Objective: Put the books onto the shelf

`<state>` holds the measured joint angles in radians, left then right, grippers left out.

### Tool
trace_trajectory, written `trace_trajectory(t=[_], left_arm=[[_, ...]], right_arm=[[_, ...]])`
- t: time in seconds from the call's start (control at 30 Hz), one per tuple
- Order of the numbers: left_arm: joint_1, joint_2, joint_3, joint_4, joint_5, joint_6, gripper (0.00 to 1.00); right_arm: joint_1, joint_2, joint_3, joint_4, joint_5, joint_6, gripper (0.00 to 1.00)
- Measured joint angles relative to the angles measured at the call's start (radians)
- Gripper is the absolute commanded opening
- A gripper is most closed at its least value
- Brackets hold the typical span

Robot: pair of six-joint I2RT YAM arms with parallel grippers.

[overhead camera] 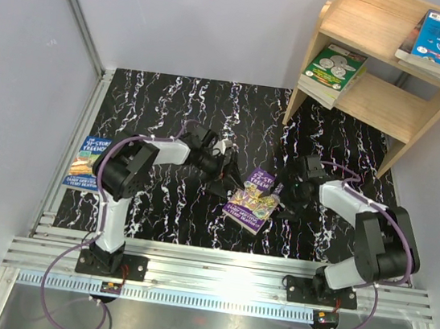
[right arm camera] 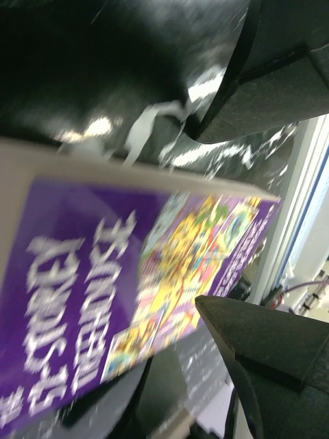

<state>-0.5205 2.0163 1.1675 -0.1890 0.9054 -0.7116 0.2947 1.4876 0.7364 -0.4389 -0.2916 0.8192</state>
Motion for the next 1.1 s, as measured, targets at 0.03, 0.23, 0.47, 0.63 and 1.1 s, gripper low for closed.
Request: trace_trajectory(t=[0.03, 0.23, 0.47, 0.63, 1.1], left_arm=[[-0.001, 0.007, 0.004, 0.0, 0.008, -0.001, 0.99], [-0.008, 0.046, 0.027, 0.006, 0.068, -0.015, 0.99], [-0.009, 0.055, 0.027, 0.005, 0.095, -0.045, 0.99], [-0.009, 0.055, 0.028, 0.006, 0.098, -0.053, 0.99], [0.076, 0.032, -0.077, 0.219, 0.158, -0.144, 0.99]], right_arm=[[0.0, 0.013, 0.006, 0.019, -0.011, 0.004, 1.0], [-0.001, 0.09, 0.035, 0.149, -0.077, 0.01, 0.53], [-0.014, 0.125, 0.027, 0.257, -0.103, 0.001, 0.0], [-0.014, 0.101, 0.019, 0.264, -0.099, -0.002, 0.0], [0.0, -0.193, 0.04, 0.083, -0.072, 0.034, 0.0]])
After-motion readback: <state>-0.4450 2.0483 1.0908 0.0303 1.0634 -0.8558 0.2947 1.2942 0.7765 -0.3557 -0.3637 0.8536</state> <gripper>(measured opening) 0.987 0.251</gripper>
